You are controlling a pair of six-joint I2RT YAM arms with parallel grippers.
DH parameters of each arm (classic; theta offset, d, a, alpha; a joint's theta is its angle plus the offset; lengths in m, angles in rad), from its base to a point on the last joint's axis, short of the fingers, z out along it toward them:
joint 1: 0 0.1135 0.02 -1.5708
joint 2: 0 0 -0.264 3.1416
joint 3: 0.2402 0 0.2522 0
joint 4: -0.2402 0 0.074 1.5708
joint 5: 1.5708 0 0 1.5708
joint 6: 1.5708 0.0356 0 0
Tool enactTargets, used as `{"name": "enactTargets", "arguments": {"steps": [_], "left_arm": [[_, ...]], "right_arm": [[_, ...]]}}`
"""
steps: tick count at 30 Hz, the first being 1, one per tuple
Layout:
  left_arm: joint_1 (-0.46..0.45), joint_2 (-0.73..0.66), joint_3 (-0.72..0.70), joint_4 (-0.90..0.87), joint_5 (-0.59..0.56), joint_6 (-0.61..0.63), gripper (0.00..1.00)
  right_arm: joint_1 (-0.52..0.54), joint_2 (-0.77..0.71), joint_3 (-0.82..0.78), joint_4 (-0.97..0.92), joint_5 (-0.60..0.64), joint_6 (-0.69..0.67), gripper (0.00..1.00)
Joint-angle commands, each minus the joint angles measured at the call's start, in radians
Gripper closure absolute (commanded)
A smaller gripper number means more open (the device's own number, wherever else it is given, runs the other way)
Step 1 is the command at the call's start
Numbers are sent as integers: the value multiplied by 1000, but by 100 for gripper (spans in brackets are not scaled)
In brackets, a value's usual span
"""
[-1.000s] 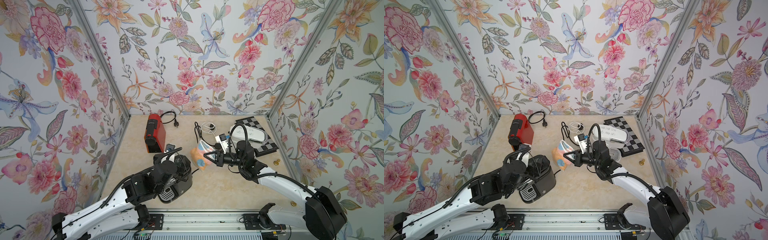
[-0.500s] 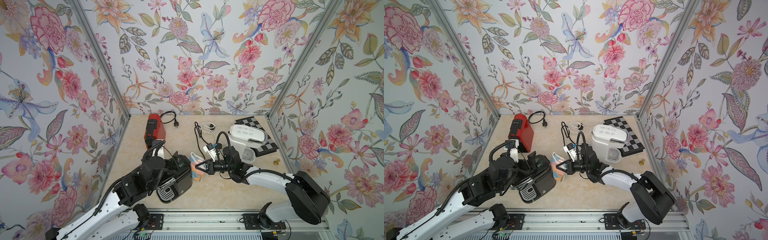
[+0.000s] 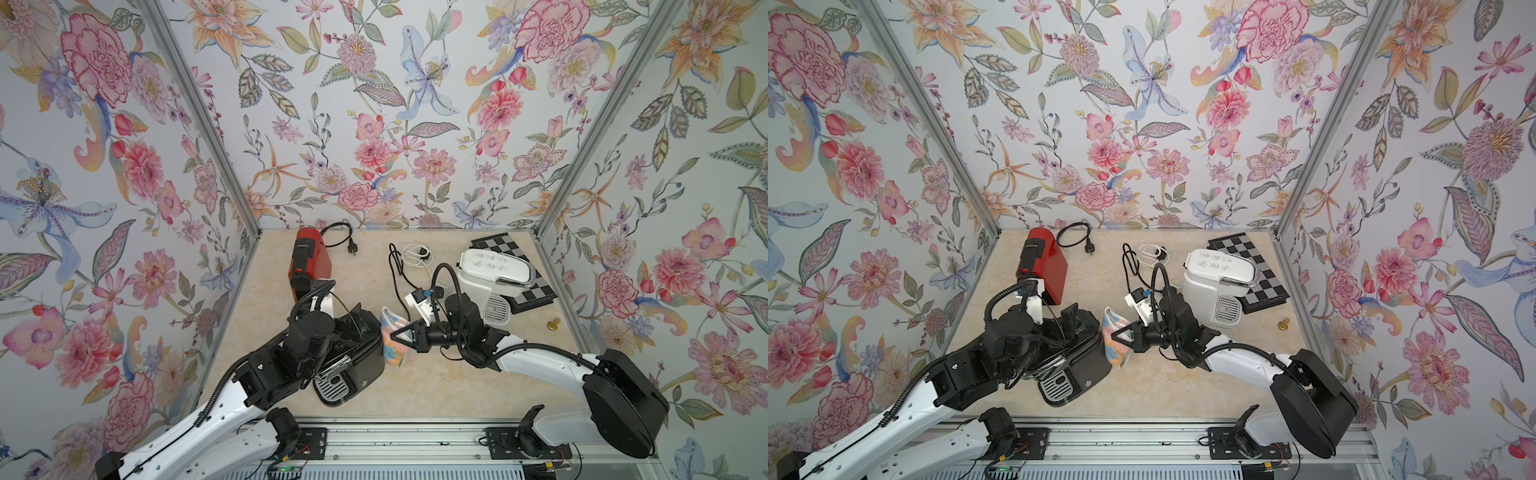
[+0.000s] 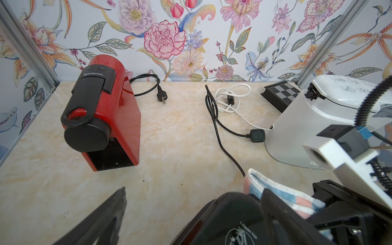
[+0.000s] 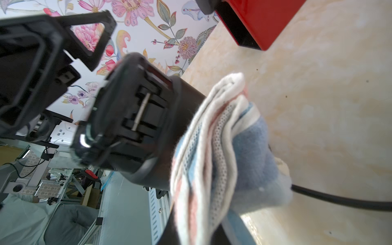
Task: Wipe the surface of a coffee machine
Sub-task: Wipe the dirt from the surface of the coffee machine.
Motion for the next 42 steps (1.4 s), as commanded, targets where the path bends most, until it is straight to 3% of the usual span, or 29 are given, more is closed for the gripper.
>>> {"name": "enactTargets", "arguments": {"steps": [1, 7, 18, 28, 31, 42], "left_arm": [[22, 1, -16, 24, 21, 3, 1], [30, 3, -47, 52, 44, -3, 1], [35, -13, -56, 49, 47, -3, 1], [51, -44, -40, 41, 49, 1, 1], [53, -37, -42, 52, 61, 4, 1], [58, -36, -43, 60, 70, 13, 1]], "right_arm": [[13, -82, 67, -80, -2, -47, 100], [11, -72, 87, -138, 40, -87, 100], [-56, 231, 125, 32, -61, -80, 100], [-63, 9, 247, -195, -84, -202, 100], [-64, 8, 255, -212, -80, -210, 100], [-84, 296, 317, -68, -223, -179, 100]]}}
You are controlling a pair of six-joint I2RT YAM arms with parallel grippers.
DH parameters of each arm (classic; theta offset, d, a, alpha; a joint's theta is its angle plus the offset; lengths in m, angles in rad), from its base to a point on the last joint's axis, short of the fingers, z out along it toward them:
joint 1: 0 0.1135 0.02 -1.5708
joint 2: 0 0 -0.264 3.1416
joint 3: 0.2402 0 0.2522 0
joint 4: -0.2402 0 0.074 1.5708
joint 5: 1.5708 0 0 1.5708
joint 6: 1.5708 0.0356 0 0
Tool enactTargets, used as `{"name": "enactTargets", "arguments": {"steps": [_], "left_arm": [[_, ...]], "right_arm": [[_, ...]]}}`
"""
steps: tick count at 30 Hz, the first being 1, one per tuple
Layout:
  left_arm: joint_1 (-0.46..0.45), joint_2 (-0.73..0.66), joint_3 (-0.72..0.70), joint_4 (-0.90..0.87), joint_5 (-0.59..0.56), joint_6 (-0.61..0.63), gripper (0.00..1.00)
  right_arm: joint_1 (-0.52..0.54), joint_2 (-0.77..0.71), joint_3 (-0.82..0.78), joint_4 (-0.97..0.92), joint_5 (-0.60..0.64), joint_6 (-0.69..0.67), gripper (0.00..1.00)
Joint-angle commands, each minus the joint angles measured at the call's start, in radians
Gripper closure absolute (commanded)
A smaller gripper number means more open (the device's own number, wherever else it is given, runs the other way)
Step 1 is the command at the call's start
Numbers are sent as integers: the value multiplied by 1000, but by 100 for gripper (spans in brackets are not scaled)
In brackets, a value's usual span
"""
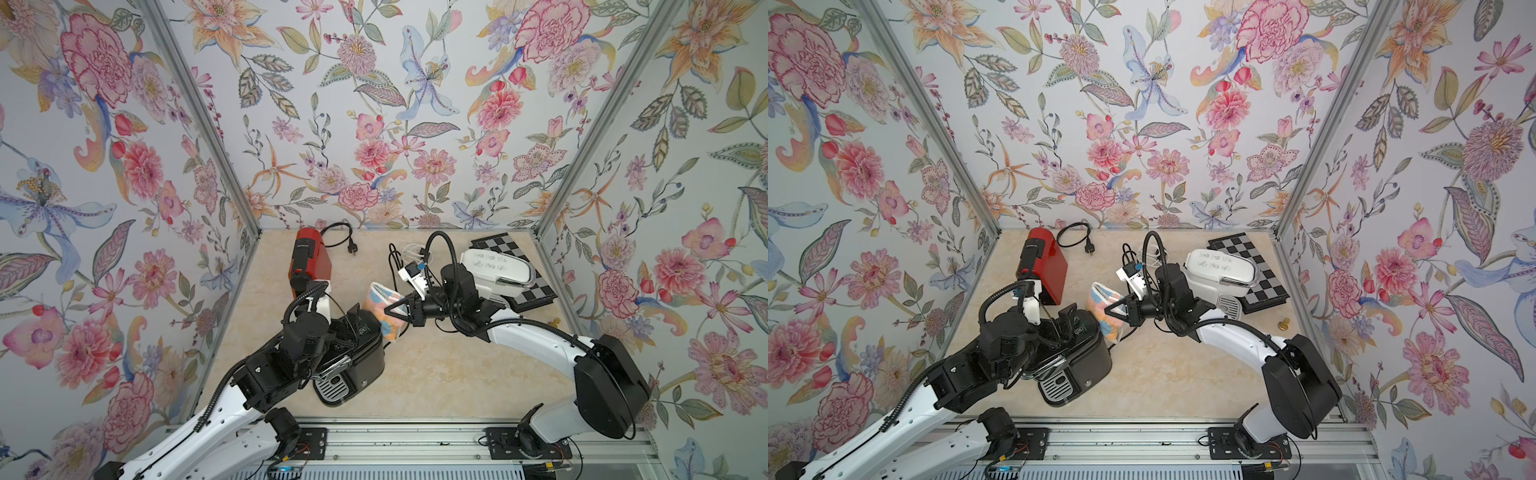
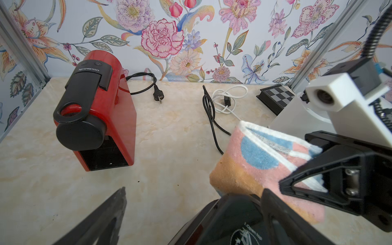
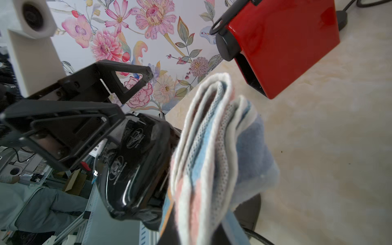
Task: Wipe the surface of a coffee machine
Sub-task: Wipe the dirt from the surface of the coffee machine.
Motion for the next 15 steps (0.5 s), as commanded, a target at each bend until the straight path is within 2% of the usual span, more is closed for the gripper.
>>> {"name": "enactTargets", "arguments": {"steps": [1, 9, 12, 15], "left_arm": [[13, -1, 3, 14, 10, 13, 1], [17, 3, -2, 18, 15, 20, 1], [20, 6, -6, 24, 16, 22, 1], [26, 12, -3, 25, 23, 29, 1]], "right_arm": [[6, 87, 58, 51, -87, -6, 100], [8, 283, 92, -2, -77, -40, 100], [4, 270, 85, 7, -77, -38, 100], [1, 159, 21, 9, -36, -32, 100]]}}
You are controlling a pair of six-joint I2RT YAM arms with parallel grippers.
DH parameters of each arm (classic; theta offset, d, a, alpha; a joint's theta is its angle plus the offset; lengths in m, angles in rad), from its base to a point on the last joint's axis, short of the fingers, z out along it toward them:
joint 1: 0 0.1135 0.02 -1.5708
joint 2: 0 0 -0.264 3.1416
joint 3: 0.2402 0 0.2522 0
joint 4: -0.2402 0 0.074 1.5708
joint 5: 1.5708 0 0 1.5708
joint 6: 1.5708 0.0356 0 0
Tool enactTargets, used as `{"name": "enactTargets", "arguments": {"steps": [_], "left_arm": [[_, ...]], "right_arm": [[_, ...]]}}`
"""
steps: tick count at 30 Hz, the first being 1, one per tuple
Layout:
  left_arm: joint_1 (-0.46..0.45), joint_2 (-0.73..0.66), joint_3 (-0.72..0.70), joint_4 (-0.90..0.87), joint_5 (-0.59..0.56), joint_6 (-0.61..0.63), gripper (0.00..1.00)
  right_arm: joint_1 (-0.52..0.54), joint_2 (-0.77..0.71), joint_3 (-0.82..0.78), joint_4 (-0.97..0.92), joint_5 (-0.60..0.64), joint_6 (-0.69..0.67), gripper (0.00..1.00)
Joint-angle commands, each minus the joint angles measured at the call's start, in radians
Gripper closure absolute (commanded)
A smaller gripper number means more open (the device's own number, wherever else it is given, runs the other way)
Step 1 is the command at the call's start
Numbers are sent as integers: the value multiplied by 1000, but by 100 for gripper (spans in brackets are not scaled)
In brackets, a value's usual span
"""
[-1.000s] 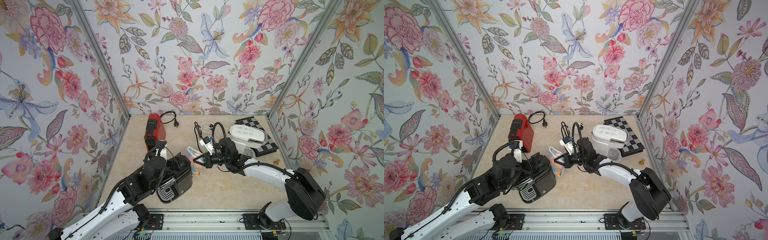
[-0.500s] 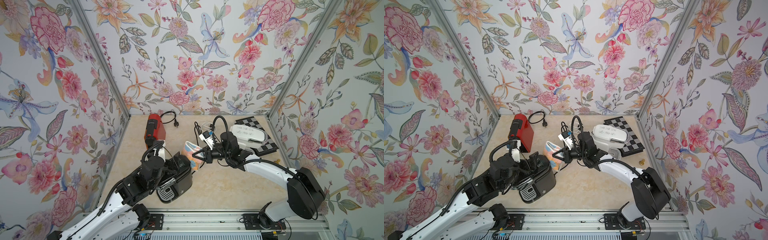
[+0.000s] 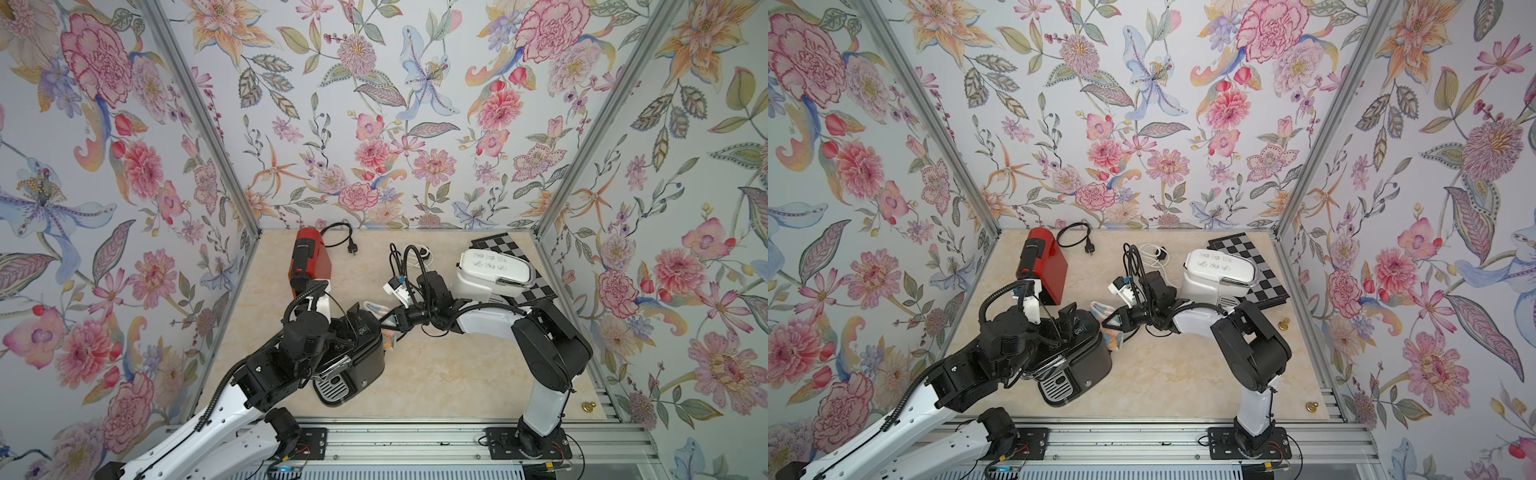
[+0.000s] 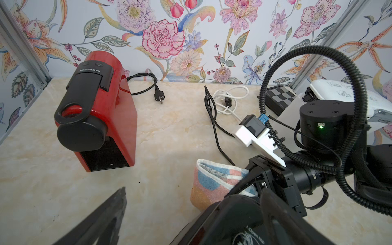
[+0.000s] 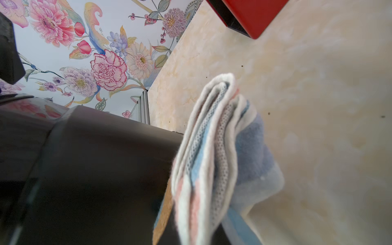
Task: Wipe the surface of a coffee machine
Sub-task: Wipe the dirt from the surface of the coffee machine.
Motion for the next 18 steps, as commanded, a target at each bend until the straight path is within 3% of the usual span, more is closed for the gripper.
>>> {"name": "enactTargets", "arguments": {"steps": [1, 6, 11, 18], "left_arm": [[18, 6, -2, 18, 17, 24, 1], [35, 41, -8, 52, 53, 40, 1], [46, 64, -11, 89, 81, 50, 1], [65, 85, -23, 113, 111, 49, 1]], "right_arm": [[2, -148, -66, 6, 15, -15, 100], [31, -334, -216, -57, 114, 2, 100], [41, -422, -353, -64, 154, 53, 100], [62, -331, -465, 115, 175, 173, 100]]}}
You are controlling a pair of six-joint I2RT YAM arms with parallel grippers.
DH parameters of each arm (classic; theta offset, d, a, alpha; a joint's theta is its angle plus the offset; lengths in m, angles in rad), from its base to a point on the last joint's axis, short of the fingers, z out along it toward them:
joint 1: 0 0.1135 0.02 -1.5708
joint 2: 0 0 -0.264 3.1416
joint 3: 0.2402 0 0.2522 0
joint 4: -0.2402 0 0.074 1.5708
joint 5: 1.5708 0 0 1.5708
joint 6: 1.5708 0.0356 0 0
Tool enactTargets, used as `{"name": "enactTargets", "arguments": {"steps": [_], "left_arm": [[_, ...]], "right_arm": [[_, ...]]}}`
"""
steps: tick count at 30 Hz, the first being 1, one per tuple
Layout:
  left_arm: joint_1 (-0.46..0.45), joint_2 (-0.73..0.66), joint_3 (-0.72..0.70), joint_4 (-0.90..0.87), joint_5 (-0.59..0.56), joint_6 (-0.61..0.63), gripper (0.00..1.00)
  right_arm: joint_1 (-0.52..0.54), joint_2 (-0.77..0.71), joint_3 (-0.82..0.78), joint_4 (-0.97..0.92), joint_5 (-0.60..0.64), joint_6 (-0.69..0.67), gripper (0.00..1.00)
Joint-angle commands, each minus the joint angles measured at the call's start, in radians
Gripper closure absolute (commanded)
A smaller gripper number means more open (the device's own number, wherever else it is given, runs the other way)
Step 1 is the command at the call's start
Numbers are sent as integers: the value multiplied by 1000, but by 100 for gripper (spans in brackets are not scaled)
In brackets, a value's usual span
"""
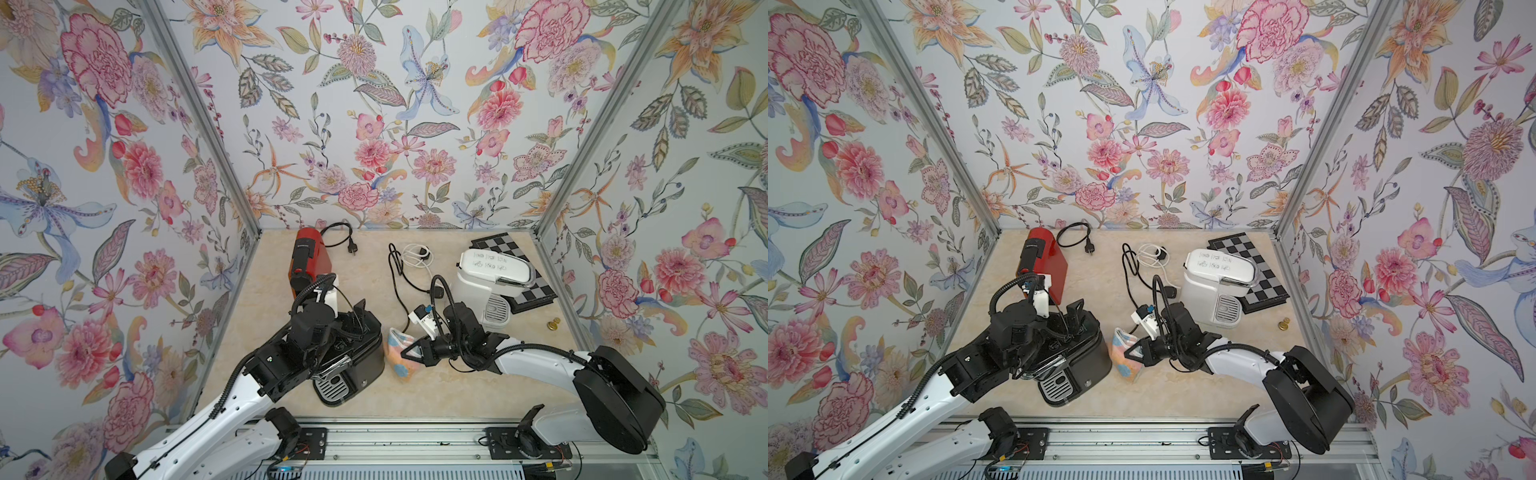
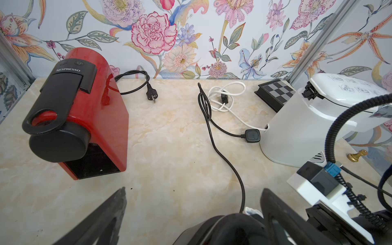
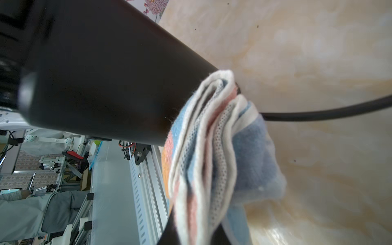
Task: Wipe the surface of a coffee machine
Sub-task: Wipe the dirt from the surface of the coffee machine, then place the cleaning item at the center of the board.
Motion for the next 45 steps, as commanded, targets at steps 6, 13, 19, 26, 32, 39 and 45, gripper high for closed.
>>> {"name": "enactTargets", "arguments": {"steps": [6, 13, 19, 26, 32, 39, 45], "left_arm": [[17, -22, -17, 8, 13, 14, 1], [28, -44, -31, 6, 18, 16, 1], [43, -59, -34, 0, 14, 10, 1], [67, -61, -16, -34, 4, 3, 1], [135, -44, -5, -56, 52, 12, 1], [162, -17, -4, -20, 100, 28, 1], [188, 2, 7, -6, 126, 45, 1]], "right_arm": [[43, 159, 30, 229, 20, 126, 100], [95, 39, 40, 294, -24, 196, 100], [101, -134, 97, 166, 15, 180, 100], [113, -200, 179, 17, 54, 126, 100], [152, -201, 97, 10, 103, 146, 100], [126, -153, 10, 16, 126, 154, 100], [-44, -253, -121, -149, 157, 144, 100]]}}
